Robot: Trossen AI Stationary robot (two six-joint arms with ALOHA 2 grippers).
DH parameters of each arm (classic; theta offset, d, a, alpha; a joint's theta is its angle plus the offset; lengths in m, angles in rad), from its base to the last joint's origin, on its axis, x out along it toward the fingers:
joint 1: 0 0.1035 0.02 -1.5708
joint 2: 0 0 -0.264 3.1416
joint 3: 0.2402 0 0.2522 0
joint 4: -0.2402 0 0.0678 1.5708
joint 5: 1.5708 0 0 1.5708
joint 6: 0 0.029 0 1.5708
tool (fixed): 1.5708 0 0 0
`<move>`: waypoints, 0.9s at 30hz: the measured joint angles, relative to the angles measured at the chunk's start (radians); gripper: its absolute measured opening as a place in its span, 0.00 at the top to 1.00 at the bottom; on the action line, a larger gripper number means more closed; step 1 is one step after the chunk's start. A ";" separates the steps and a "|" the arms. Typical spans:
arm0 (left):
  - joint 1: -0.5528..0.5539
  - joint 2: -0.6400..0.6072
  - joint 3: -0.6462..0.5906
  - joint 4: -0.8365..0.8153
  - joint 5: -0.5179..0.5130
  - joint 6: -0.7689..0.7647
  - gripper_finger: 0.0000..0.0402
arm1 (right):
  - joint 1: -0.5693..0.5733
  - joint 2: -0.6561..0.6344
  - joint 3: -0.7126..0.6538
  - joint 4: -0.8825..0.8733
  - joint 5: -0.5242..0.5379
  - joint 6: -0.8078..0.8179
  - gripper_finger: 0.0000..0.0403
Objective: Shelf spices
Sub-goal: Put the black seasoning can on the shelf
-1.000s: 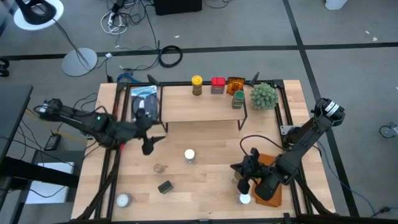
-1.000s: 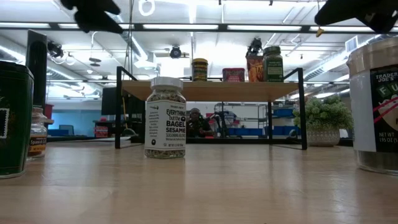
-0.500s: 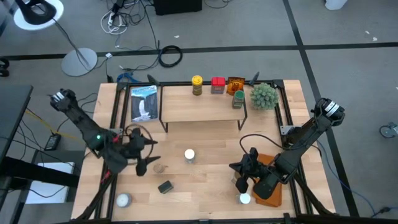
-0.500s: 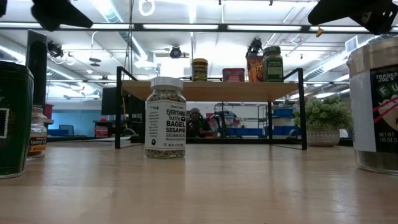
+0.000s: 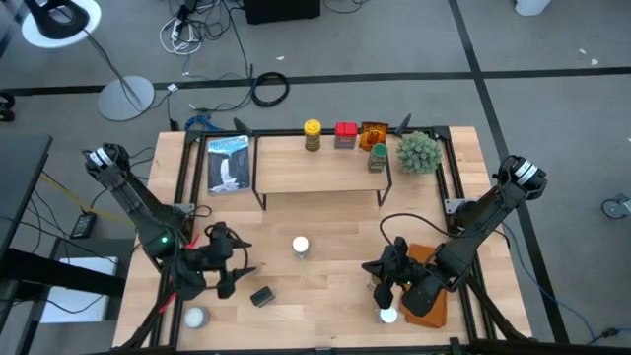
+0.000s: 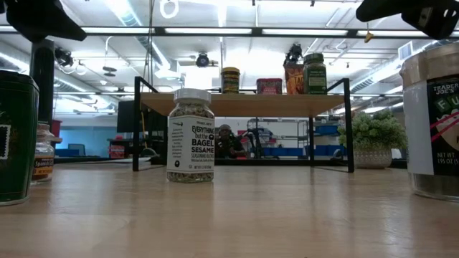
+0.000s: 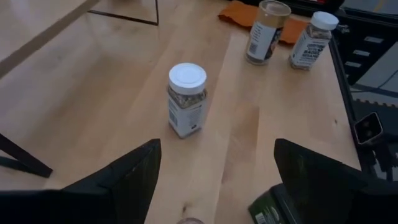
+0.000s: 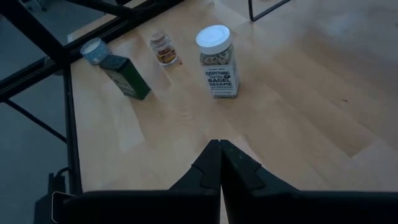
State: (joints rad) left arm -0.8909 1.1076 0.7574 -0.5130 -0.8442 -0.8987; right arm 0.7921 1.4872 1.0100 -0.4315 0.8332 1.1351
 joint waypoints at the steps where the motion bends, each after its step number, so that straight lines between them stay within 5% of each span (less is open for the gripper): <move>1: 0.000 0.000 0.000 0.002 0.000 0.000 0.21 | 0.000 0.000 0.000 0.000 0.000 0.000 1.00; 17: 0.000 0.000 0.000 0.121 0.018 0.004 0.21 | 0.000 0.000 0.000 0.013 -0.001 0.000 1.00; 27: 0.002 0.113 0.007 0.203 0.170 -0.109 0.23 | 0.000 0.000 0.000 0.012 -0.002 -0.004 1.00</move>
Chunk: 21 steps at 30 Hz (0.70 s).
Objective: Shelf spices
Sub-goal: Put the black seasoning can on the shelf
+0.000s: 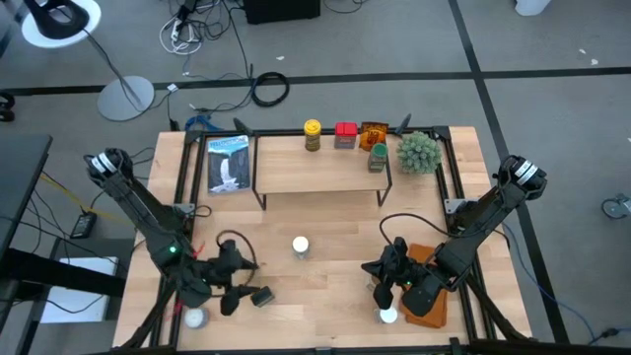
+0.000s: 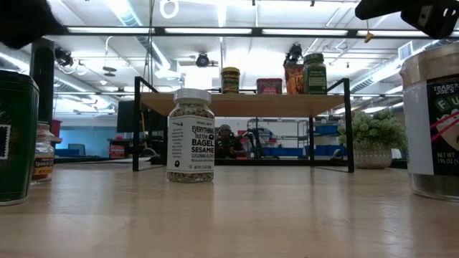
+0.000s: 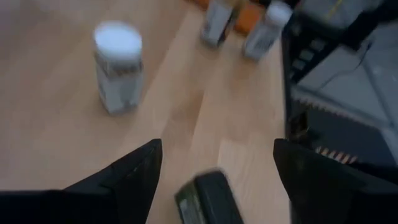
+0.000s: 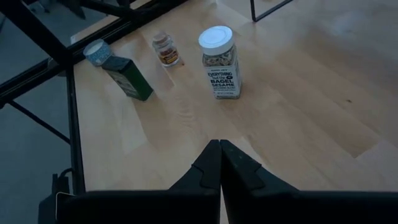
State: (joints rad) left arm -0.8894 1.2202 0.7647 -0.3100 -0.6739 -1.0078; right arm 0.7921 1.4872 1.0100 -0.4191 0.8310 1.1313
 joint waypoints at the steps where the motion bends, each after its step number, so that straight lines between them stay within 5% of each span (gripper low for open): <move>1: 0.000 0.024 0.010 -0.018 0.015 -0.013 0.23 | 0.000 0.000 0.000 -0.001 0.000 0.000 1.00; 21: 0.061 0.349 0.210 -0.232 0.234 -0.106 0.26 | 0.013 0.000 0.000 -0.001 -0.024 -0.002 1.00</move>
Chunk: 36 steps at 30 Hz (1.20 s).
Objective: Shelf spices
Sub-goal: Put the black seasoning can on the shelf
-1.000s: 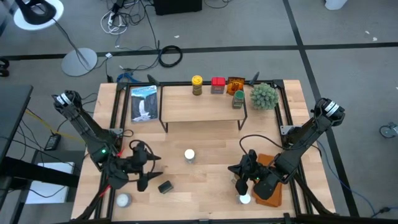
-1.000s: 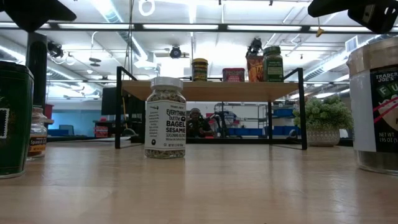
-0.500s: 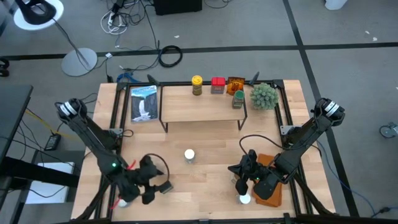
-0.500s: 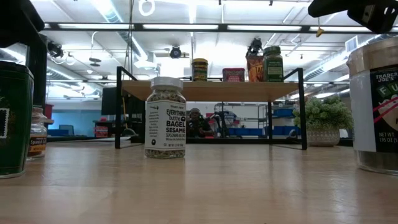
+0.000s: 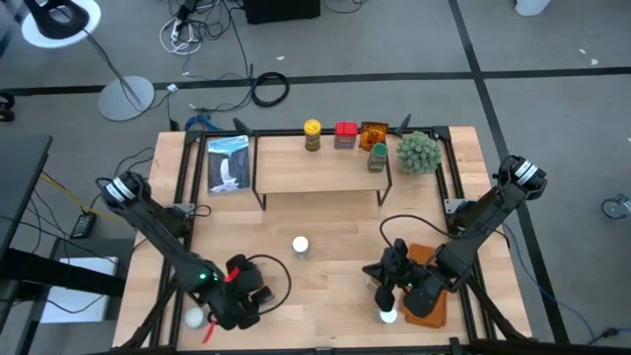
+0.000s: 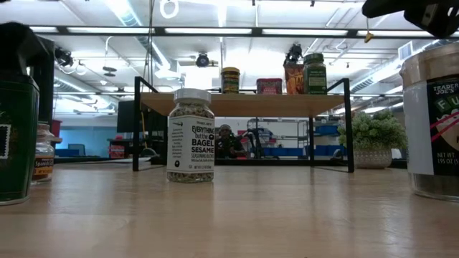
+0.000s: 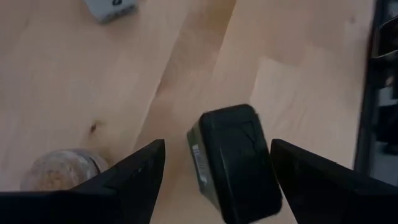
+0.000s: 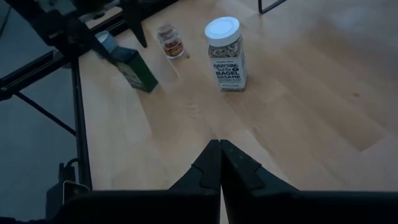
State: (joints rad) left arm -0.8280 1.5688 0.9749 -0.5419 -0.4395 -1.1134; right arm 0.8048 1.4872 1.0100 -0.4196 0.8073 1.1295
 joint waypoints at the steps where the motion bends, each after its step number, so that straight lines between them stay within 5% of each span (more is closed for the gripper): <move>1: 0.003 0.007 0.000 -0.002 0.009 -0.005 0.26 | 0.003 0.000 0.000 0.000 0.000 0.000 1.00; 11: 0.017 0.027 0.000 -0.034 0.069 -0.018 0.29 | 0.031 0.000 0.000 0.000 0.001 0.021 1.00; 22: 0.021 0.014 0.004 -0.043 0.086 0.012 0.61 | 0.031 0.000 0.000 0.000 0.002 0.021 0.99; 36: 0.202 -0.007 0.330 -0.418 0.082 0.404 0.64 | 0.034 0.000 -0.033 0.044 0.002 0.021 1.00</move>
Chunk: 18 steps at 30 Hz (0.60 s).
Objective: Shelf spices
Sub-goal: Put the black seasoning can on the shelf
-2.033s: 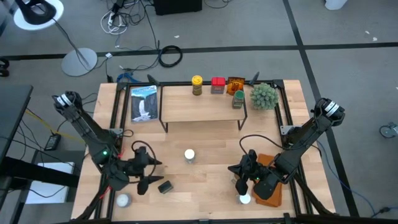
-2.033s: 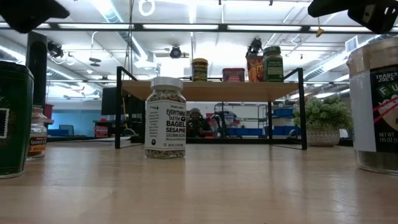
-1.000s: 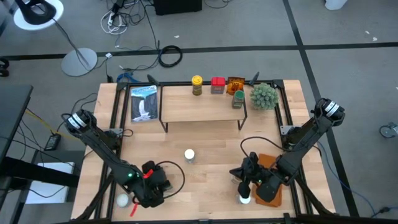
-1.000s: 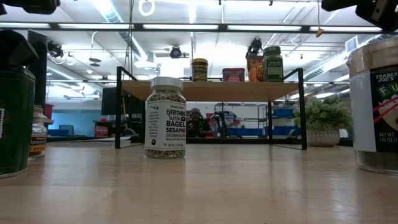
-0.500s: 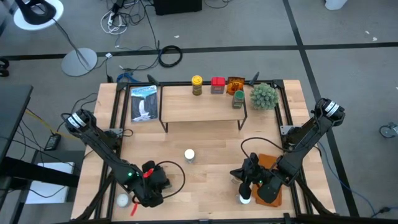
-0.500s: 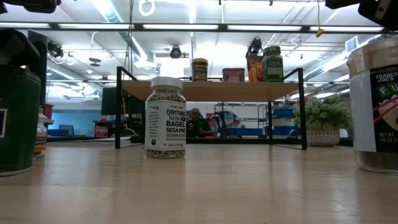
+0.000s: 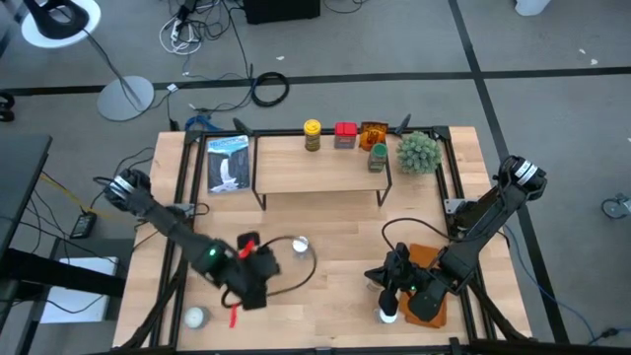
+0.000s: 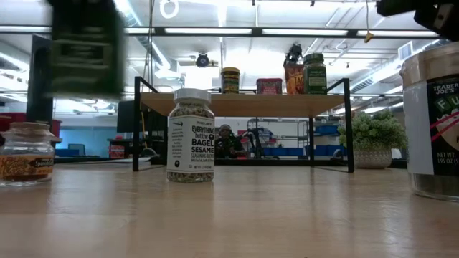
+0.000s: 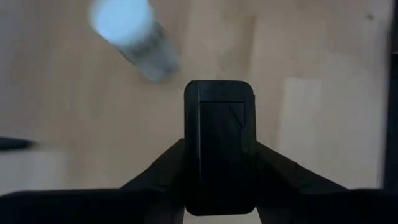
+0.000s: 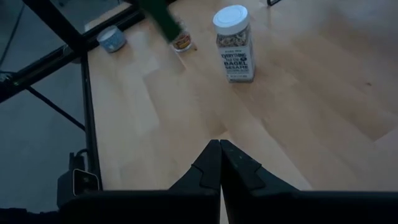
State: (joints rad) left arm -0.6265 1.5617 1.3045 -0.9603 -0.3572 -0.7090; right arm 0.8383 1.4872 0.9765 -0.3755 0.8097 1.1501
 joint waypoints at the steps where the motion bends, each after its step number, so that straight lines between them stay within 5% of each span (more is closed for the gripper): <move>1: 0.028 0.001 0.037 -0.026 0.002 0.050 0.64 | 0.001 0.000 -0.011 0.014 0.000 0.001 1.00; 11: 0.374 -0.001 0.437 -0.146 0.036 0.576 0.64 | 0.011 0.000 -0.101 0.138 -0.003 0.000 1.00; 18: 0.634 0.002 0.518 -0.069 0.201 0.800 0.64 | 0.011 0.000 -0.101 0.150 -0.002 -0.001 1.00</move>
State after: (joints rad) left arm 0.0072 1.5641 1.8223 -1.0294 -0.1559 0.0912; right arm 0.8490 1.4872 0.8757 -0.2253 0.8072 1.1489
